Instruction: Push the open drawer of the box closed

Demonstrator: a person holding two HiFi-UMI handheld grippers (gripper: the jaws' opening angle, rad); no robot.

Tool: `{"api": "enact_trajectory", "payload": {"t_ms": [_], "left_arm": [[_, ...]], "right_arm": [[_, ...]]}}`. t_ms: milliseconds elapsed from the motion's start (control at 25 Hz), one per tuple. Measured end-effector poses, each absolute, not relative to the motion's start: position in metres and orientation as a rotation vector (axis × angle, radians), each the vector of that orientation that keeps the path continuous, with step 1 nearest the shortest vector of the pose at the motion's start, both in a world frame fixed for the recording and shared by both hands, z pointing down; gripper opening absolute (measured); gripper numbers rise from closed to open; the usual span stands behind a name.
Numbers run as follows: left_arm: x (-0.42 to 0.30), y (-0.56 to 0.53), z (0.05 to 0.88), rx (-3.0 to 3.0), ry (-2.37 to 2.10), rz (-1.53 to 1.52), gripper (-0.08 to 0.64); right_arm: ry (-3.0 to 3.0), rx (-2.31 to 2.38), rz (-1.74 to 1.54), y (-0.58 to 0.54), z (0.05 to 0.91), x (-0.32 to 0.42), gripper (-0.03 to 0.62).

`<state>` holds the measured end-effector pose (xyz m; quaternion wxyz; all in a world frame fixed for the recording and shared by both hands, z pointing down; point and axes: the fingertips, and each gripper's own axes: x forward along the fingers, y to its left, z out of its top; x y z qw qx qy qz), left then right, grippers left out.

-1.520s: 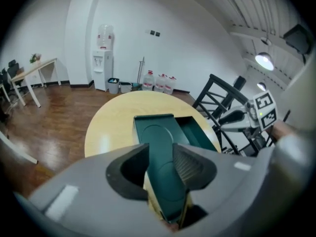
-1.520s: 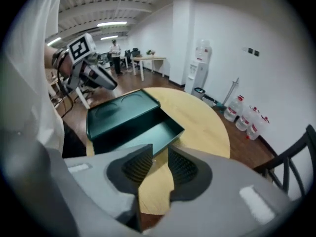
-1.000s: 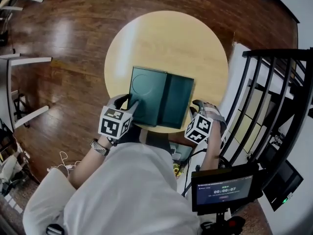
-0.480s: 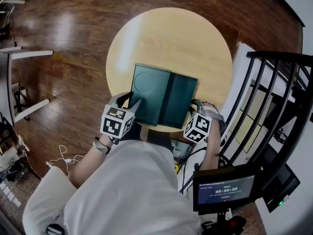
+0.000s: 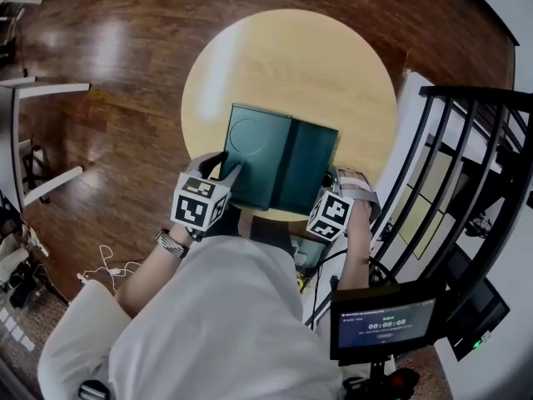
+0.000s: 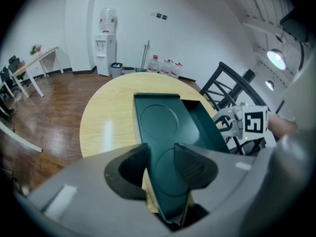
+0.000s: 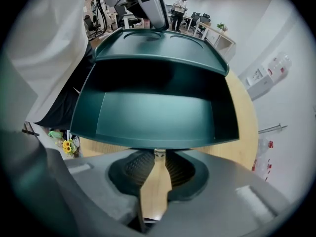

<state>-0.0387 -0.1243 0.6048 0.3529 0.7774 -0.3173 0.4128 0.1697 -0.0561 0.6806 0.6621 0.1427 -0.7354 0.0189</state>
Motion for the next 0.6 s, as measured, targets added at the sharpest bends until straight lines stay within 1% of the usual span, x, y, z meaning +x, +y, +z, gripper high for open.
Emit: {"api": "enact_trajectory", "payload": {"t_ms": [400,600], "left_arm": [[-0.033,-0.126,0.608,2.023,-0.817,1.070,0.184],[-0.031,-0.126,0.608,2.024,-0.819,1.063,0.184]], "right_arm": [[-1.647,0.343,0.031,-0.062,0.682,0.173,0.072],[-1.666,0.336,0.031,-0.064,0.681,0.163,0.072]]}}
